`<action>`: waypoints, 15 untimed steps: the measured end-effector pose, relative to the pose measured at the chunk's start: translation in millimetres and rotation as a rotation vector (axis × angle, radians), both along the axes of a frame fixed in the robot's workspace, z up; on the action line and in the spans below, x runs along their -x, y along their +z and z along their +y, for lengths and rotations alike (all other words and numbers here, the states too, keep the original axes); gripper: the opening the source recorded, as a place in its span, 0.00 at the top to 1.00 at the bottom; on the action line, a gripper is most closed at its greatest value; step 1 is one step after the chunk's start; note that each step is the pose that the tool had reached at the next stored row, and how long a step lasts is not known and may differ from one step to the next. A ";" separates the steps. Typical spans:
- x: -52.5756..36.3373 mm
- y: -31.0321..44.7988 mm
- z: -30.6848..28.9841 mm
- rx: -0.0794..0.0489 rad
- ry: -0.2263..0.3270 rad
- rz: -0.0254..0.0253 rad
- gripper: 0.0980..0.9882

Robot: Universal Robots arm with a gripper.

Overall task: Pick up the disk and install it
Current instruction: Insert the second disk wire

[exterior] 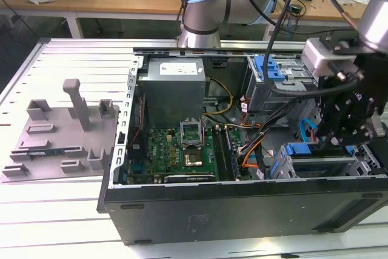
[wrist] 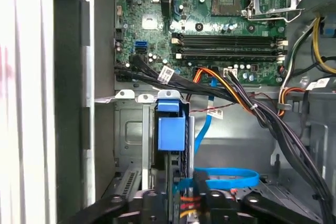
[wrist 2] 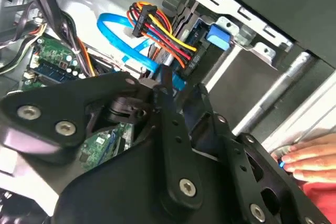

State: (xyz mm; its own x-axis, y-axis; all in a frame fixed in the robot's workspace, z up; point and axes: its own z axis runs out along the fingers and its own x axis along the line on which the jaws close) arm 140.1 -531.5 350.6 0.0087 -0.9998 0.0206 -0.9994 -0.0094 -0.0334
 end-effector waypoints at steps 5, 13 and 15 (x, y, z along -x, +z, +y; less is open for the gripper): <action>0.0 17.1 0.0 0.000 0.000 0.0000 0.70; 0.0 20.7 0.2 0.000 0.000 -0.0001 0.99; 0.0 20.7 0.3 0.000 0.000 -0.0001 0.99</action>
